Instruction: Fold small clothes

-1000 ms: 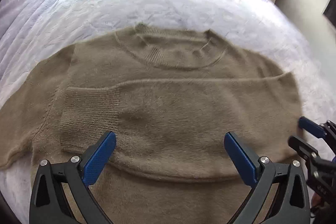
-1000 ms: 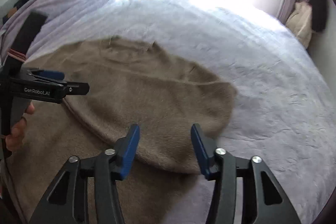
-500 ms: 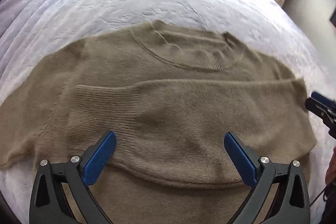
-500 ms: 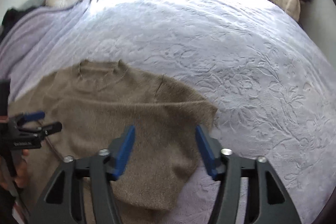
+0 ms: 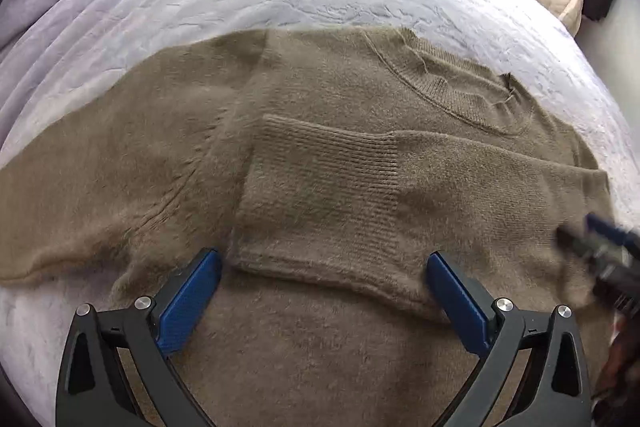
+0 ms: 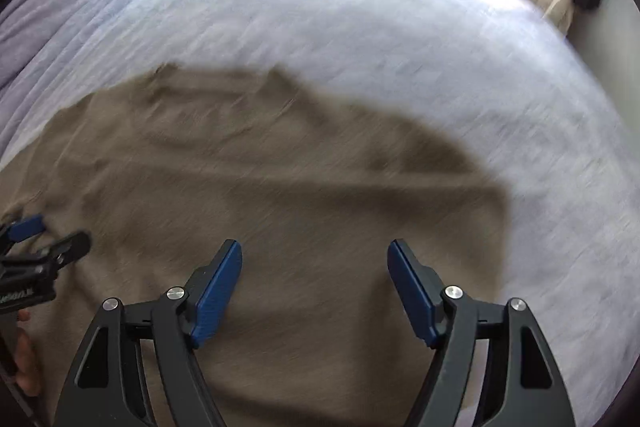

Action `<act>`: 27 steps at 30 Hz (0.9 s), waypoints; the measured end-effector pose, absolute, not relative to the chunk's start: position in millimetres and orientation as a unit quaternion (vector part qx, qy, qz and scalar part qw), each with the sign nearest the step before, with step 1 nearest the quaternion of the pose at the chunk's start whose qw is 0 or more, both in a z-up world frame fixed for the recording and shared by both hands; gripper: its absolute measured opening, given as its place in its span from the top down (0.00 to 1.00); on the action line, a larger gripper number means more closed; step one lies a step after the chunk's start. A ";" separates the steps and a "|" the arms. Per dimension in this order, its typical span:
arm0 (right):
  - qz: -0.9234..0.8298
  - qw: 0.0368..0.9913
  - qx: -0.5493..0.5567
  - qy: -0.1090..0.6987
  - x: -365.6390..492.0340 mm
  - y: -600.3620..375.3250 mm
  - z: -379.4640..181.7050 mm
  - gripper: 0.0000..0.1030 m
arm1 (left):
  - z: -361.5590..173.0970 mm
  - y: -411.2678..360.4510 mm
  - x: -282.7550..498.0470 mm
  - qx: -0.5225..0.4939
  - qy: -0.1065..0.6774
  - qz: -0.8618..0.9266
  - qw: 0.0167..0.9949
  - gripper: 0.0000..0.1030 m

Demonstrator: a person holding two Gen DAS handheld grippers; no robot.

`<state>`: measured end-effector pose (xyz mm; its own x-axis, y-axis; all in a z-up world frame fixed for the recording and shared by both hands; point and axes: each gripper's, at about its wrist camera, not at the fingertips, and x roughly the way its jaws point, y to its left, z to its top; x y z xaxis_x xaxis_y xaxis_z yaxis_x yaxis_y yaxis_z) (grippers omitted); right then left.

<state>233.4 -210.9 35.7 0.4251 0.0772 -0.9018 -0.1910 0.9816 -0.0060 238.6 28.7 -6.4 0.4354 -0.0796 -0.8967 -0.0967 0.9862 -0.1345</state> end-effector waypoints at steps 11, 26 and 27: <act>0.085 0.860 -0.208 0.459 179.5 -103.3 42.4 0.23 | 10.7 187.2 156.0 -0.246 0.489 0.131 0.826 0.00; 0.130 0.855 -0.154 0.477 152.6 -60.2 23.9 0.23 | -31.0 409.7 136.8 -0.386 0.412 0.303 0.767 0.00; 0.129 0.856 -0.151 0.478 152.0 -61.3 24.7 0.23 | -31.2 412.4 145.4 -0.383 0.413 0.300 0.770 0.00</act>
